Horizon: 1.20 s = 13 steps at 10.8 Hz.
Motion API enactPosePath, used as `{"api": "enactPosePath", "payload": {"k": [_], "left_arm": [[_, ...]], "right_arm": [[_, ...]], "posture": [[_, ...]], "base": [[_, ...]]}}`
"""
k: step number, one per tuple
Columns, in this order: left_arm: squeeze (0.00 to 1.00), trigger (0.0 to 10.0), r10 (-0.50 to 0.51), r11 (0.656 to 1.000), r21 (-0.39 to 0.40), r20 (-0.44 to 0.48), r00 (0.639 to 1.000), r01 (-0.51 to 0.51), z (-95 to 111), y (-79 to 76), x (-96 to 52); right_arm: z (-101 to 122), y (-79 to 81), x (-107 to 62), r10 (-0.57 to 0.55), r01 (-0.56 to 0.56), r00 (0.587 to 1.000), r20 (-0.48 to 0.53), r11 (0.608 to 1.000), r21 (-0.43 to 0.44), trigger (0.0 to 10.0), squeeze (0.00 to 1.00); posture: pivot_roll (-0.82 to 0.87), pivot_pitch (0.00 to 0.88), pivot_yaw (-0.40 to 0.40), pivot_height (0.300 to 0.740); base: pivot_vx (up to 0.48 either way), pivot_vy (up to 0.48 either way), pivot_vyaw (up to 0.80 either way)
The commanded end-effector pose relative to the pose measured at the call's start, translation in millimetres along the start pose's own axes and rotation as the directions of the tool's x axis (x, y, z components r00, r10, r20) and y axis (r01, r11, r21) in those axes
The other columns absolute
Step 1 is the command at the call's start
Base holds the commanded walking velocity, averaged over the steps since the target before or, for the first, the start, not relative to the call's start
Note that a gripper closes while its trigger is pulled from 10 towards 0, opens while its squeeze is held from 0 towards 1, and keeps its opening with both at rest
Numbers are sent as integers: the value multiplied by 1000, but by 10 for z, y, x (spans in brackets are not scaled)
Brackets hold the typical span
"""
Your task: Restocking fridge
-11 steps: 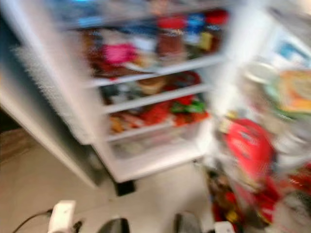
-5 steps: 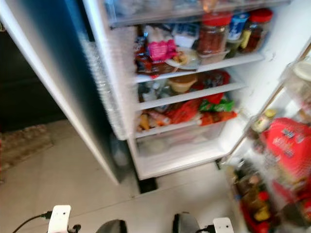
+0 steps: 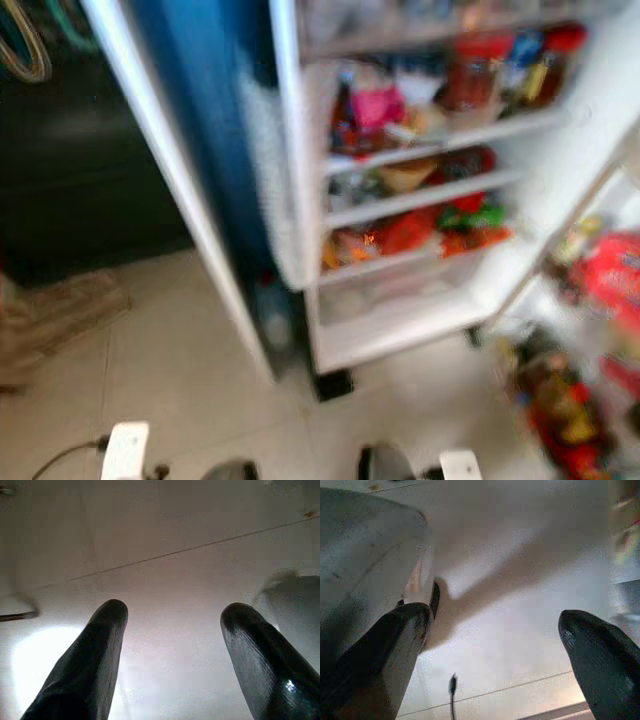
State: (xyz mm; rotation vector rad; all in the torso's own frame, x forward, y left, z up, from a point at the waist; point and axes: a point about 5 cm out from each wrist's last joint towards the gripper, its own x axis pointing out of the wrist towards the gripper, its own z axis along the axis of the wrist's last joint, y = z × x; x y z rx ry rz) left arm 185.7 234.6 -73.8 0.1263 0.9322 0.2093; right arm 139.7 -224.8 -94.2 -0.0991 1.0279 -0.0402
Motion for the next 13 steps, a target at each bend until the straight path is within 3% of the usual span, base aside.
{"api": "enactPosePath", "payload": {"k": [1, 4, 6, 11, 13], "left_arm": [[0, 10000, -21, 1000, 1, -31, 999, 21, -57, -51, -7], [0, 10000, -33, 999, 15, -26, 999, 33, -48, -63, -6], [0, 10000, -42, 999, 7, -27, 999, 42, -146, -49, -30], [0, 10000, -30, 998, -57, -27, 999, 29, -152, -53, -32], [0, 10000, -38, 998, -44, -27, 999, 37, -150, -49, -31]], "right_arm": [[-35, 180, 7, 63, -63, 998, -6, 998, -8, 10000, 0], [-45, 179, 5, 69, -69, 998, -12, 998, -13, 10000, 0], [-27, 179, 6, 80, -80, 997, 3, 997, -8, 10000, 0], [-11, 150, 7, 80, -80, 997, 3, 997, -5, 10000, 0], [-13, 145, 9, 71, -71, 997, -5, 997, -4, 10000, 0]], "posture": [[-116, 71, 85, 650], [-109, 60, 81, 650], [-104, 75, 79, 650], [-99, 118, 65, 735], [-97, 127, 65, 740]], "base": [[0, 349, 0], [0, 94, 0], [0, 0, 0], [0, 0, 0], [0, 0, 0]]}}
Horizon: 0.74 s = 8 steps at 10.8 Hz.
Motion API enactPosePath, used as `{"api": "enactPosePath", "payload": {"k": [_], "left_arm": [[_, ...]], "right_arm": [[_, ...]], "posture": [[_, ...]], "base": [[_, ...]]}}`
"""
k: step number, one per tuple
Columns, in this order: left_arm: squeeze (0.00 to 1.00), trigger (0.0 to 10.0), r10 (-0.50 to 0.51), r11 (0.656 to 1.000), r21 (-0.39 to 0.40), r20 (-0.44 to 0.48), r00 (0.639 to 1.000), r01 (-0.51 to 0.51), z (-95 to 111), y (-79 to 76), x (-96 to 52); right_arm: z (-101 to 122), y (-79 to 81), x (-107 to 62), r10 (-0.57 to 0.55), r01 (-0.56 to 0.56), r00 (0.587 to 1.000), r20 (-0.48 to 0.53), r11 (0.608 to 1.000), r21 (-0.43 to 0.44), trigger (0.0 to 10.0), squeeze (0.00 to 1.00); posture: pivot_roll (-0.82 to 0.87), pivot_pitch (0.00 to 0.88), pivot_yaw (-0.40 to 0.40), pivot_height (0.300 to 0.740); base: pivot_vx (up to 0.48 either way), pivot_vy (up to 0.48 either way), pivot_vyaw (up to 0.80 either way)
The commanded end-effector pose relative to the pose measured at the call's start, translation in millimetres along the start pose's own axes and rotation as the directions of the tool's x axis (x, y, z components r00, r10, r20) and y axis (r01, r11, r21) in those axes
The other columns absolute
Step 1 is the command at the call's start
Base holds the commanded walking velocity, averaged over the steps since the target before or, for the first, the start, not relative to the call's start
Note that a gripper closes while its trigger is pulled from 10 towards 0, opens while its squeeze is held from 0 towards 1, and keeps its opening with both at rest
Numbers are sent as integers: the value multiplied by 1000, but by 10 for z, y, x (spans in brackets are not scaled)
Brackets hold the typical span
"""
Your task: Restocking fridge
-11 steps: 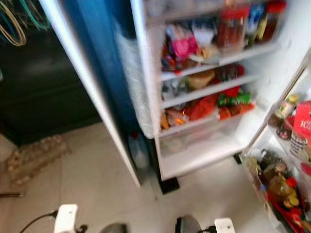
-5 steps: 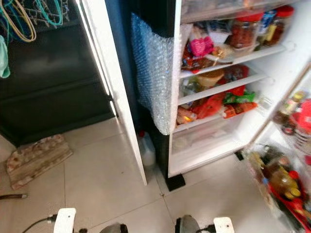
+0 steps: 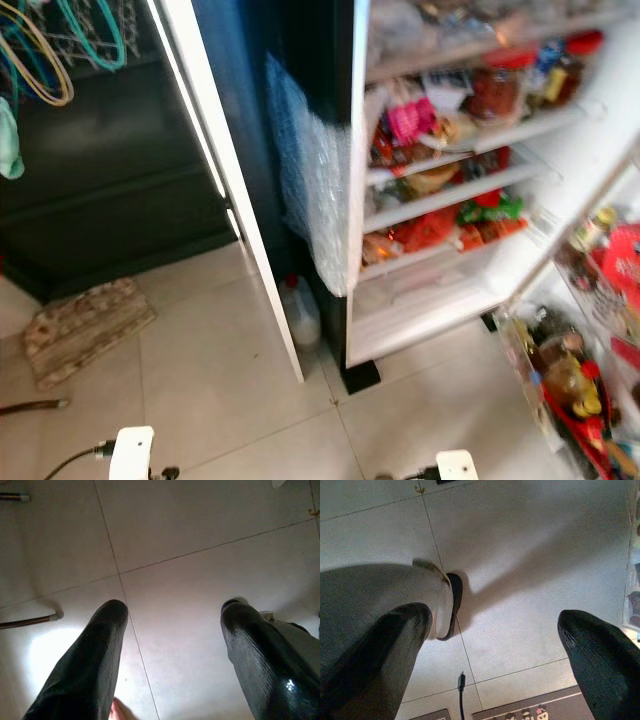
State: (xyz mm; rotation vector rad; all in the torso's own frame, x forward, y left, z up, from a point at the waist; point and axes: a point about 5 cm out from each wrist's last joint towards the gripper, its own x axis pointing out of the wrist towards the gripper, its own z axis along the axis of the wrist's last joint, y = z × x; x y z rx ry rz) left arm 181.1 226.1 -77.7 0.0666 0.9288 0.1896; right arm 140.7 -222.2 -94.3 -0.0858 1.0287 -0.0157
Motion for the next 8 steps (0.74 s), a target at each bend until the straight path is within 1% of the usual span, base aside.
{"api": "enactPosePath", "payload": {"k": [1, 3, 5, 7, 8], "left_arm": [[0, 10000, 8, 1000, 6, -38, 999, -8, -107, 48, -20], [0, 10000, 7, 1000, -7, -49, 999, -7, -146, 78, -29], [0, 10000, 5, 1000, -3, -53, 999, -5, -136, 77, -26], [0, 10000, 2, 1000, -2, -52, 999, -2, -128, 73, -23], [0, 10000, -1, 1000, -1, -52, 999, 1, -126, 67, -23]], "right_arm": [[-24, 111, 9, 31, -31, 999, -8, 1000, -1, 10000, 0], [-16, 125, 10, 42, -42, 999, 2, 999, 18, 10000, 0], [-20, 118, 10, 27, -27, 1000, -4, 1000, 17, 10000, 0], [-34, 112, 11, 13, -12, 1000, -19, 999, 37, 10000, 0], [-32, 112, 11, 19, -19, 1000, -21, 999, 28, 10000, 0]], "posture": [[-96, 129, 65, 740], [-94, 135, 67, 740], [-95, 136, 67, 740], [-97, 136, 67, 740], [-95, 137, 67, 740]], "base": [[0, 0, 0], [0, 0, 0], [0, 334, 0], [0, 334, 0], [0, 330, -769]]}}
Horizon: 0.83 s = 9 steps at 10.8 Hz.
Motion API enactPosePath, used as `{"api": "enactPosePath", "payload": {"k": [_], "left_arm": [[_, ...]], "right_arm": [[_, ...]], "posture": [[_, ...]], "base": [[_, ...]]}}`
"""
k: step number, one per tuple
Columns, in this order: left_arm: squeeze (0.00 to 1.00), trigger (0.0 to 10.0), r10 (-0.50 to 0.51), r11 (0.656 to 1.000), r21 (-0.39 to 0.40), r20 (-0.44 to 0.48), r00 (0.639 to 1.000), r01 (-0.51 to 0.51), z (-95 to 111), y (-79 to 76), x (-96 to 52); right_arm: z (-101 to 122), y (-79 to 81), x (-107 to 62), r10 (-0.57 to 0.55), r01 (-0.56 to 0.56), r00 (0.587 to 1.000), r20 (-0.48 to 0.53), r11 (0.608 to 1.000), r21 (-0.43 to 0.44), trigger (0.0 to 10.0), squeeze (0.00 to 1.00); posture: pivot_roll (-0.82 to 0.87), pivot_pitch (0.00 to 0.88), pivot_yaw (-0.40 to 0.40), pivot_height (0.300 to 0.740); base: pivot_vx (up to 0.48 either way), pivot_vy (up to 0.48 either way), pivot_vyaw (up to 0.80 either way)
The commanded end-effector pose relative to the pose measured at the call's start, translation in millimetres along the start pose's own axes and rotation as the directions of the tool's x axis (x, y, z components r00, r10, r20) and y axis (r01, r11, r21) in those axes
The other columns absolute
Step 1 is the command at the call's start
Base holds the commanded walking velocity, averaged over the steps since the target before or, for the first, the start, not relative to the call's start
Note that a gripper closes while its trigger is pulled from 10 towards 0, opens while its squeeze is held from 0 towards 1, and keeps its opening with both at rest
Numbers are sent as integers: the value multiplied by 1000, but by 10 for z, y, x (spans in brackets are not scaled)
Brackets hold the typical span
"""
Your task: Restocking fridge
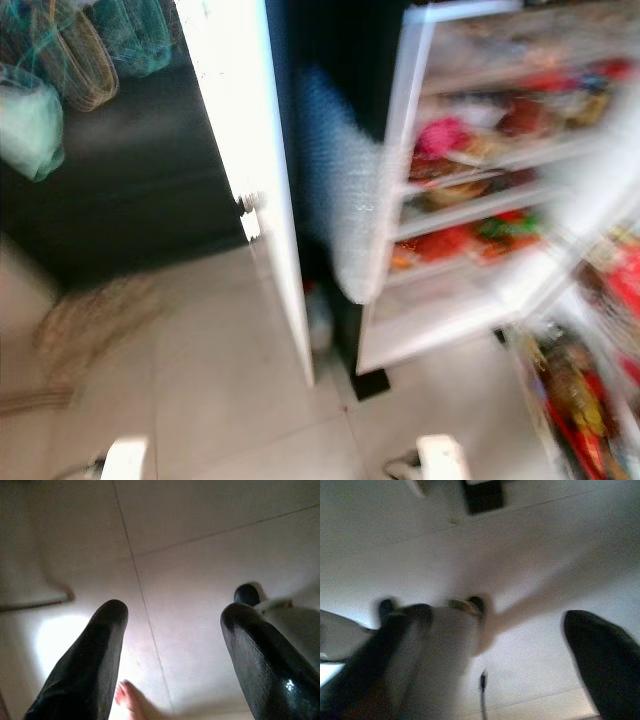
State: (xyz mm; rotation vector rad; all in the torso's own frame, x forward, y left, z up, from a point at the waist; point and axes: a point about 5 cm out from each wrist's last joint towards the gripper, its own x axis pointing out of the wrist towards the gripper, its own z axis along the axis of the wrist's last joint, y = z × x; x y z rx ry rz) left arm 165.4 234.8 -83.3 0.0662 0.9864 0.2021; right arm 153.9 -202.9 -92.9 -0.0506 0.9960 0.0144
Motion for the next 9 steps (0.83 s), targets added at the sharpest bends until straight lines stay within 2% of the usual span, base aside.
{"api": "enactPosePath", "payload": {"k": [1, 9], "left_arm": [[0, 10000, -14, 1000, 1, 6, 1000, 14, 32, -31, 7], [0, 10000, -12, 999, 42, 3, 1000, 12, 30, -4, 5]], "right_arm": [[-159, -75, -43, -18, 19, 998, -54, 1000, 9, 10000, 0], [-165, -60, -41, -18, 19, 998, -60, 1000, 13, 10000, 0]], "posture": [[-93, 138, 67, 740], [-100, 135, 73, 740]], "base": [[0, 330, -731], [0, 0, -750]]}}
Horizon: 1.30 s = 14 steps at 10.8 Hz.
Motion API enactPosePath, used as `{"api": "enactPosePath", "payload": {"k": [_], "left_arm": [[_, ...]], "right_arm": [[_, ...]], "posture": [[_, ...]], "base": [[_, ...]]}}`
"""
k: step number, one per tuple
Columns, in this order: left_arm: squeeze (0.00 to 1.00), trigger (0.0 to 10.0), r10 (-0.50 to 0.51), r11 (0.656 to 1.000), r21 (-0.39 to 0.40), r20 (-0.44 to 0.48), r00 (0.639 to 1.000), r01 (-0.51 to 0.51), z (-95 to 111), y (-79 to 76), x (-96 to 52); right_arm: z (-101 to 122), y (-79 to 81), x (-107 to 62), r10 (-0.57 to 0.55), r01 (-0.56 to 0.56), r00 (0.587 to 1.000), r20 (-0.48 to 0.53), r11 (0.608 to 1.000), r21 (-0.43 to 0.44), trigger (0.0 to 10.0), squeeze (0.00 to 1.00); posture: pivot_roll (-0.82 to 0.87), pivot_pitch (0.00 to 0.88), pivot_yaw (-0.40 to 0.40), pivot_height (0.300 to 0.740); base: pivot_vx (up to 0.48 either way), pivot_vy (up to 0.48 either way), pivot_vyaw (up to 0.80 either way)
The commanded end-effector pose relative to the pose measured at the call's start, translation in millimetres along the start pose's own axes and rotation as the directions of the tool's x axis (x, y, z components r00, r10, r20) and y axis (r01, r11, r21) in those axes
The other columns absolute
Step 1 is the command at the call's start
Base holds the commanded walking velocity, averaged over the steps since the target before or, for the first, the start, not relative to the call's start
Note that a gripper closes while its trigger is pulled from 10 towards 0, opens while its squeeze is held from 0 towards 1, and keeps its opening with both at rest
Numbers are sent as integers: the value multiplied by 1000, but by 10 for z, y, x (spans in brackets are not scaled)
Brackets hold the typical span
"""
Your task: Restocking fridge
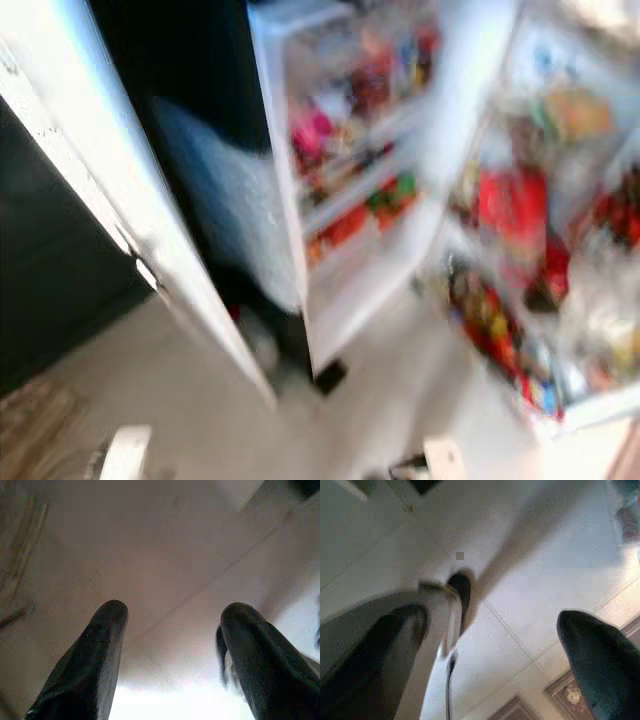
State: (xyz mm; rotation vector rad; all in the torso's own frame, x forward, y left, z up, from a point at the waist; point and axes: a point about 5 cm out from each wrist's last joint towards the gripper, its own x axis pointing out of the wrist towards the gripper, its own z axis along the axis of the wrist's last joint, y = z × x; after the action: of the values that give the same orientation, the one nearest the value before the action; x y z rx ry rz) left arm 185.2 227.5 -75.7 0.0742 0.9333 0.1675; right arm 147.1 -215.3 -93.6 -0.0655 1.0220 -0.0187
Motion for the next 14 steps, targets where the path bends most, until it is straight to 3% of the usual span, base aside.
{"api": "enactPosePath", "payload": {"k": [1, 9, 10, 11, 14], "left_arm": [[0, 10000, 13, 1000, 25, -53, 999, -12, -174, 80, -35], [0, 10000, 20, 999, 33, -54, 998, -19, -181, 99, -38], [0, 10000, 36, 999, 36, -59, 998, -34, -192, 112, -40], [0, 10000, 41, 999, 35, -60, 997, -39, -194, 120, -41], [0, 10000, 86, 996, -21, -77, 993, -88, -223, 140, -47]], "right_arm": [[-99, 60, -11, 16, -15, 999, -33, 1000, 11, 10000, 0], [-106, 66, -11, 17, -17, 999, -37, 1000, 9, 10000, 0], [-192, -520, -204, -574, 550, 818, -20, 772, 319, 10000, 0], [-78, -918, -318, -651, 609, 759, 37, 728, 316, 10000, 0], [230, -1132, -391, -726, 627, 673, 139, 660, 413, 10000, 0]], "posture": [[-100, 135, 73, 740], [-99, 126, 75, 740], [-151, 143, 81, 740], [-152, 144, 82, 740], [-144, 139, 84, 740]], "base": [[0, 0, -750], [0, 0, -750], [0, 0, 0], [0, 0, 0], [0, 0, 0]]}}
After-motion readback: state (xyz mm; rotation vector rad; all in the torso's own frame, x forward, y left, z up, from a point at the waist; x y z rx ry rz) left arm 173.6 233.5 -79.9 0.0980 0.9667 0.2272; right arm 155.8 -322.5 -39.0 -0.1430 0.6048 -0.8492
